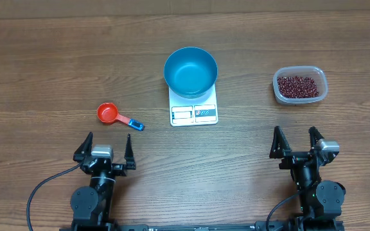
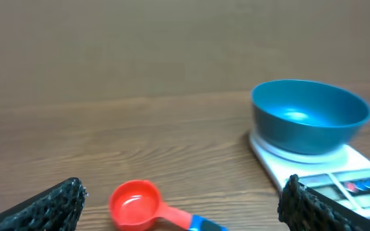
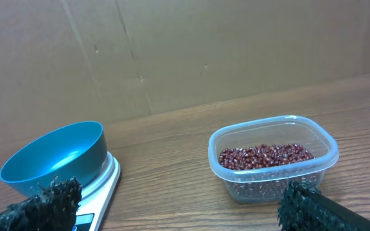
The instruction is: Scoop item into bowl and weigh 150g on scale
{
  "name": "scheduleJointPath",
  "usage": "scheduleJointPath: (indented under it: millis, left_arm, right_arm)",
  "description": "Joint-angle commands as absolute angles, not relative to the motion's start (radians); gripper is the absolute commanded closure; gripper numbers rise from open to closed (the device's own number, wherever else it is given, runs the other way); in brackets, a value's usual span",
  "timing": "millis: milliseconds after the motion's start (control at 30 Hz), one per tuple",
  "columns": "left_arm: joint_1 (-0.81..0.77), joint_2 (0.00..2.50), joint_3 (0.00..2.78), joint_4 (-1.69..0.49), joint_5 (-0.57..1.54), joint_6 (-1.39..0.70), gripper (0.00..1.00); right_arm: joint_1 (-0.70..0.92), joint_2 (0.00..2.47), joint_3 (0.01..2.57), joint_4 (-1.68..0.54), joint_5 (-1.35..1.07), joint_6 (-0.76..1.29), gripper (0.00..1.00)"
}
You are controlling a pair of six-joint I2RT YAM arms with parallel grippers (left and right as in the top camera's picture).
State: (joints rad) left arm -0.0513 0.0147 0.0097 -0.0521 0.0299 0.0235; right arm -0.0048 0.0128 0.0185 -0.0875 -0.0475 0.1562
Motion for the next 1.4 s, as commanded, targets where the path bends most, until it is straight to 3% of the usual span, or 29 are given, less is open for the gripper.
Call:
scheduleJointPath:
  millis: [0,333,600,967,1100,1367]
  left_arm:
    - [-0.046,0.004,0.006,-0.046,0.17,-0.001,0.0]
    - [-0.046,0.005,0.1,-0.081,0.056,-0.071,0.0]
    - [-0.046,0.061,0.295,-0.321,-0.142,-0.158,0.0]
    - [-0.046,0.469,0.676,-0.508,-0.141,-0.205,0.01]
    - [-0.046,0.657,0.847,-0.599,-0.1,-0.198,0.0]
    - [-0.046,0.899,0.932,-0.669,0.21,-0.199,0.0]
  right_arm:
    - [0.0,0.003,0.008,-0.081,-0.045,0.152,0.0]
    - [0.0,0.003,0.008,-0.081,-0.045,0.152,0.0]
    - [0.0,0.003,0.008,-0.081,-0.045,0.152,0.0]
    - [0.0,0.003,0.008,-0.081,-0.045,0.152,0.0]
    - [0.0,0.003,0.008,-0.081,-0.045,0.152,0.0]
    - [0.0,0.003,0.008,-0.081,-0.045,0.152,0.0]
